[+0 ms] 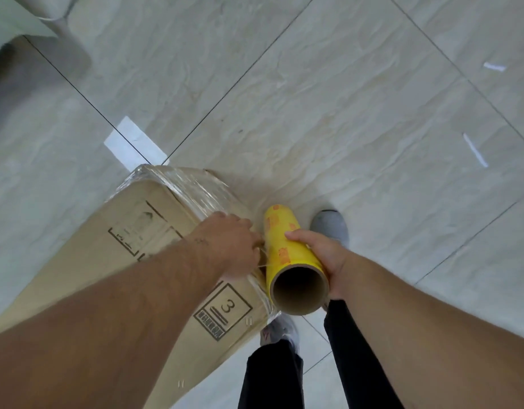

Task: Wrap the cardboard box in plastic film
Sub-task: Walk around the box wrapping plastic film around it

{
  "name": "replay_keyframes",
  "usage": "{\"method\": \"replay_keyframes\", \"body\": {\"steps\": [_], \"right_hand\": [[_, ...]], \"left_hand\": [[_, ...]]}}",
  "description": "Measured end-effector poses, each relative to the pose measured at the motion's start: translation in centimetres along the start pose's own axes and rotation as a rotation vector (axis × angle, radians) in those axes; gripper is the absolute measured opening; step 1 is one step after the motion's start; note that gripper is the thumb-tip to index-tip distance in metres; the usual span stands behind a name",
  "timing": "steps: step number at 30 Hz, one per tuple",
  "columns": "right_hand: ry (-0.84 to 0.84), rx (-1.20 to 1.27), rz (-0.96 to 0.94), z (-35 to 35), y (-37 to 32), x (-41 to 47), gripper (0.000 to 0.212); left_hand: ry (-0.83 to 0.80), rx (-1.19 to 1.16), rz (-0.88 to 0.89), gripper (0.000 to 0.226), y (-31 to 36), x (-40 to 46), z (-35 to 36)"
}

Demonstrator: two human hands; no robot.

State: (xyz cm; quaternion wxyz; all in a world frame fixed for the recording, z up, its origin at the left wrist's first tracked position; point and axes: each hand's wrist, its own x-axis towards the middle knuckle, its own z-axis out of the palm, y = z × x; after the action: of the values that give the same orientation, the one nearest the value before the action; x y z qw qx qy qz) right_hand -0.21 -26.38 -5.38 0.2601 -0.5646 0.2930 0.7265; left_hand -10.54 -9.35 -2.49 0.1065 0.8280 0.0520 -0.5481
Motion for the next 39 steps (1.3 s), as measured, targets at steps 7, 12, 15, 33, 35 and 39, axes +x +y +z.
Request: {"method": "replay_keyframes", "body": {"steps": [7,12,15,33,35,39], "right_hand": [[0.114,-0.102,-0.072,-1.2,2.3,0.0,0.122],[0.145,-0.278,-0.117,-0.8,3.4,0.0,0.129],[0.162,-0.212,-0.119,-1.6,3.3,-0.3,0.084],[-0.02,0.095,-0.045,-3.4,5.2,-0.6,0.04],[0.014,0.03,-0.053,-3.8,5.8,-0.6,0.044],[0.107,-0.171,-0.084,-4.1,8.0,1.6,0.106]], "left_hand": [[0.017,-0.135,-0.002,0.049,0.9,-0.5,-0.6],[0.062,-0.022,0.026,0.048,2.2,-0.6,0.0],[0.085,0.009,0.031,0.049,1.9,-0.4,0.9],[0.119,0.073,0.01,0.054,3.0,0.6,1.7],[0.124,0.056,0.009,0.051,3.1,0.6,1.8],[0.138,0.096,0.007,0.059,3.1,0.8,2.6]]}}
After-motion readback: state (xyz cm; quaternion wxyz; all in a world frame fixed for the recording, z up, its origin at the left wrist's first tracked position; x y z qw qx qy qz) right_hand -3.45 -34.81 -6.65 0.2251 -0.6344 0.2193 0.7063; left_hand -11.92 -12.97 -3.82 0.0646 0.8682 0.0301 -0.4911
